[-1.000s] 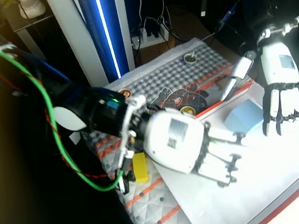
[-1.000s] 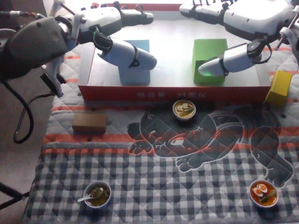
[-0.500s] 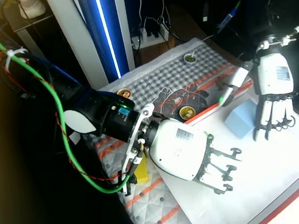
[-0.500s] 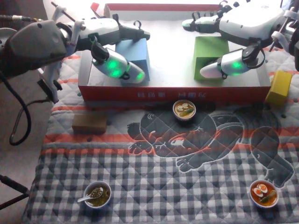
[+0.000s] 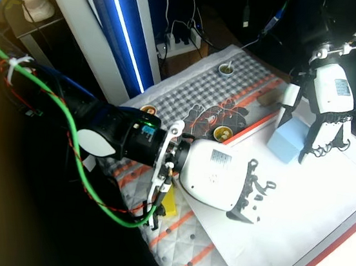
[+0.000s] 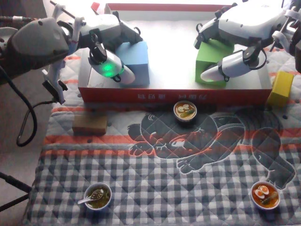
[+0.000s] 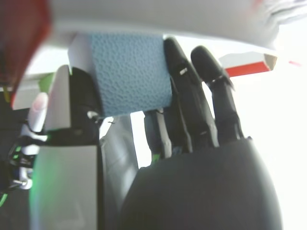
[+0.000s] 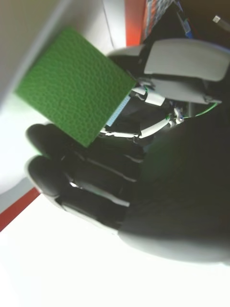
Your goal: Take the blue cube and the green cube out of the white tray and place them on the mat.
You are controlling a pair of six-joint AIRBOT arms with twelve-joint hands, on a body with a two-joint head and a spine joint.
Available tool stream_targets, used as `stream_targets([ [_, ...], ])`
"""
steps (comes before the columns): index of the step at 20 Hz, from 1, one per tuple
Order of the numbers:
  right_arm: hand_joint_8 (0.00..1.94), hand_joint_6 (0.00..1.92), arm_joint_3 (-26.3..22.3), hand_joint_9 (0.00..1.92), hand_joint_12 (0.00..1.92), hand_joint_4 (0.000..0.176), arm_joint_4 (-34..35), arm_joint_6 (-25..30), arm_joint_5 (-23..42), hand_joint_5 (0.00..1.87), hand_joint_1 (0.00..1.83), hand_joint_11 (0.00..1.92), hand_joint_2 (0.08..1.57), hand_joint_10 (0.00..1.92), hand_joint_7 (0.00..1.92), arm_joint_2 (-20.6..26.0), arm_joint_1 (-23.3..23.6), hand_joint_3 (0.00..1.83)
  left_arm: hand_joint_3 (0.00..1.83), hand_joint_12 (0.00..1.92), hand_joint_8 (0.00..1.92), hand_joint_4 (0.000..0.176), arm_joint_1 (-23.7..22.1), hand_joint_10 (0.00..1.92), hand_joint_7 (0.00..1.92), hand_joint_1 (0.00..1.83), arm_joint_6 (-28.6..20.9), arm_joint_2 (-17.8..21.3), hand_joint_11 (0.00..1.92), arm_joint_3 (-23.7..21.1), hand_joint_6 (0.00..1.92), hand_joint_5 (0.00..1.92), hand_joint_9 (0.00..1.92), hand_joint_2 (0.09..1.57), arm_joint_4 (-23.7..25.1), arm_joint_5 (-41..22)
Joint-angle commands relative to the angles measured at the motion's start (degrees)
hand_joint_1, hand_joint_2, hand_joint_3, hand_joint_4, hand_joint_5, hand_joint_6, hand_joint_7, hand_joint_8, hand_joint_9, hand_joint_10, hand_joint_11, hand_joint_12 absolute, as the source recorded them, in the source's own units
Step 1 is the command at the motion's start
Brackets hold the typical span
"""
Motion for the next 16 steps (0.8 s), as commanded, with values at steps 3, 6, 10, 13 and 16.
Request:
stream_targets([
  [3,1.05,1.18,-0.5,0.87,1.32,0.000,-0.9,-0.4,6.2,0.80,1.35,0.63,1.16,1.32,0.90,0.0,1.9,0.00,0.00,1.37,1.52,0.000,-2.6,0.83,0.75,1.17,-6.0,0.6,0.13,-0.9,1.22,0.71,0.52,1.25,3.2,-6.3],
  [6,0.85,1.17,-3.8,0.92,1.14,0.000,-4.2,-0.4,9.3,0.84,1.36,0.67,1.13,1.19,1.03,1.7,5.5,0.00,0.00,1.31,1.49,0.000,-4.3,0.70,0.76,1.16,-19.6,3.1,0.22,-4.2,1.26,0.69,0.63,1.26,14.9,-10.2],
  [10,0.82,0.98,-9.8,1.07,1.20,0.000,-4.5,-0.4,17.0,0.93,1.24,0.62,1.10,0.49,1.12,6.8,5.5,0.00,0.00,1.61,1.55,0.000,-3.4,1.15,0.76,1.19,-21.4,9.4,0.14,-13.2,1.17,0.72,0.54,1.25,21.3,-16.0],
  [13,0.86,0.98,-15.4,1.03,1.20,0.000,-4.5,-0.5,23.5,0.92,1.27,0.79,1.10,0.74,1.11,12.7,3.4,0.00,0.00,1.45,1.41,0.000,0.0,1.14,0.85,1.21,-35.5,15.1,0.32,-19.4,1.01,0.83,0.67,1.20,32.5,-21.0],
  [16,0.99,0.90,-20.7,1.07,1.32,0.000,-3.2,-0.5,31.3,0.93,1.26,0.62,1.11,0.50,1.08,17.9,-1.9,0.00,0.00,1.67,1.42,0.000,3.3,1.30,0.86,1.24,-38.6,21.5,0.64,-27.3,0.92,0.85,0.82,1.19,39.1,-24.8],
])
